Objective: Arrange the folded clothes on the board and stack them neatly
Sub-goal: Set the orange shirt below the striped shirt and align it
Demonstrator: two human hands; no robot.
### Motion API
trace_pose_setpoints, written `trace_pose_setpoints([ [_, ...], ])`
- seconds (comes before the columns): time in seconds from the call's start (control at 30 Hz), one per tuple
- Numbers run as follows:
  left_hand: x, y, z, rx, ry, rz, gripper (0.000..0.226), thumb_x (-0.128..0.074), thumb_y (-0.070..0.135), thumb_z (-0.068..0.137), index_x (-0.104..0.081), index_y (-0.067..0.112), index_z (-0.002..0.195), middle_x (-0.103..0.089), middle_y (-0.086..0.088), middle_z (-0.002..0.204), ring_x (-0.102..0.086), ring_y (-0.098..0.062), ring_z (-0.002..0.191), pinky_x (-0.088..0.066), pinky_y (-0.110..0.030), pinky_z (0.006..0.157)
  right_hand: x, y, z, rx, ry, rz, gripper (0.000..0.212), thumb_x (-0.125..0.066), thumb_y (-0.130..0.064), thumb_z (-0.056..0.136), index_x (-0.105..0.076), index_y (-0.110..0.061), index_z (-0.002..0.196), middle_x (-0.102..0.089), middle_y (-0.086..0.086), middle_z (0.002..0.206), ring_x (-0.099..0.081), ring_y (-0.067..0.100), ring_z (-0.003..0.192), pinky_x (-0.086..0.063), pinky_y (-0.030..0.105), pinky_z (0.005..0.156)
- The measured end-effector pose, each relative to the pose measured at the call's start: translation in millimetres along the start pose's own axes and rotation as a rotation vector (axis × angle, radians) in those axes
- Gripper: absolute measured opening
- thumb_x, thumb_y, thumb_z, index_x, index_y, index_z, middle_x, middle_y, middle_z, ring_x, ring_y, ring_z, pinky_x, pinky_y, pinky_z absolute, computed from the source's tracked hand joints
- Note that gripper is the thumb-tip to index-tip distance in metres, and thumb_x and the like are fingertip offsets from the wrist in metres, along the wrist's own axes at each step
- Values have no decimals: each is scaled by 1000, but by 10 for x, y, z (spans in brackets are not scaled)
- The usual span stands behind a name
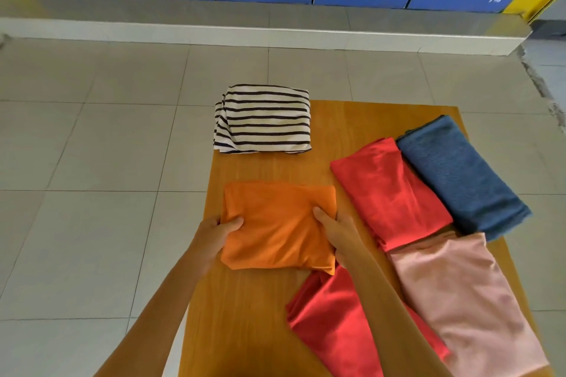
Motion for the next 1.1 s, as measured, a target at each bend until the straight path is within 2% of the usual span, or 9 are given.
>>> trace_pose_setpoints([
  [0.13, 30, -85, 35, 52, -34, -22, 56, -79, 34, 78, -54, 22, 127, -66, 0, 117, -64, -24, 102, -55, -38, 76, -13, 34, 30, 6, -40, -29, 36, -73, -30, 91, -62, -21, 124, -70, -2, 111, -68, 14, 97, -54, 30, 72],
  [0.23, 30, -48, 34, 36, 10, -3, 52, -76, 48, 78, -54, 28, 122, -65, 5, 113, -63, -22, 100, -51, -32, 66, -14, 24, 52, -17, -86, -31, 43, -75, -32, 89, -62, -20, 128, -71, 1, 115, -69, 19, 101, -56, 34, 78],
  [0.33, 31, 98, 40, -63, 96, -3, 50, -70, 57, 79, -52, 32, 118, -59, 15, 101, -58, -14, 91, -48, -31, 74, -18, -94, 64, 44, -94, -26, 43, -76, -34, 88, -63, -22, 128, -72, 2, 118, -69, 21, 105, -57, 44, 91],
  [0.43, 80, 344, 22, -165, 199, 34, 49, -63, 63, 80, -55, 32, 117, -61, 10, 104, -59, -20, 97, -50, -39, 86, -8, -385, 68, 134, -107, -2, 37, -77, -35, 87, -68, -26, 122, -76, -2, 114, -73, 18, 102, -60, 40, 87],
  [0.53, 163, 749, -42, -285, 276, 56, 33, -57, 65, 81, -59, 38, 99, -66, 12, 97, -64, -17, 90, -51, -33, 76, -56, -808, 80, 193, -146, -24, 26, -77, -39, 85, -71, -33, 110, -78, -9, 105, -74, 16, 99, -59, 34, 81],
  [0.63, 276, 1256, -75, -391, 319, -2, 27, -56, 65, 80, -60, 41, 91, -67, 16, 91, -64, -9, 83, -48, -26, 63, -163, -1278, 196, 219, -168, -21, 26, -78, -40, 84, -68, -34, 107, -76, -4, 107, -71, 22, 101, -58, 43, 87],
  [0.9, 590, 2430, 620, -473, 352, -13, 26, -53, 61, 90, -61, 36, 90, -66, 11, 91, -63, -11, 83, -50, -32, 68, -744, -2428, 889, 276, -228, 6, 49, -74, -37, 89, -59, -23, 133, -69, 1, 118, -65, 28, 108, -55, 49, 91],
  [1.0, 590, 2588, 1033, -434, 398, 37, 33, -44, 59, 96, -56, 30, 87, -60, 9, 84, -59, -12, 77, -47, -31, 66, -877, -2501, 1272, 251, -204, -23, 53, -70, -36, 93, -54, -19, 140, -65, 3, 123, -61, 28, 107, -51, 48, 91],
  [1.1, 496, 2429, 1419, -346, 411, 187, 38, -34, 52, 102, -53, 27, 80, -56, 2, 79, -57, -23, 80, -46, -31, 65, -903, -2267, 1581, 171, -166, -73, 53, -64, -33, 98, -49, -12, 144, -60, 10, 136, -58, 33, 118, -49, 51, 102],
])
Point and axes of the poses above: each hand's wrist, its own z-axis towards the middle knuckle, its own x-axis out of the back of the hand, y = z × x, the point moved 7 cm from there along z, towards the middle knuckle
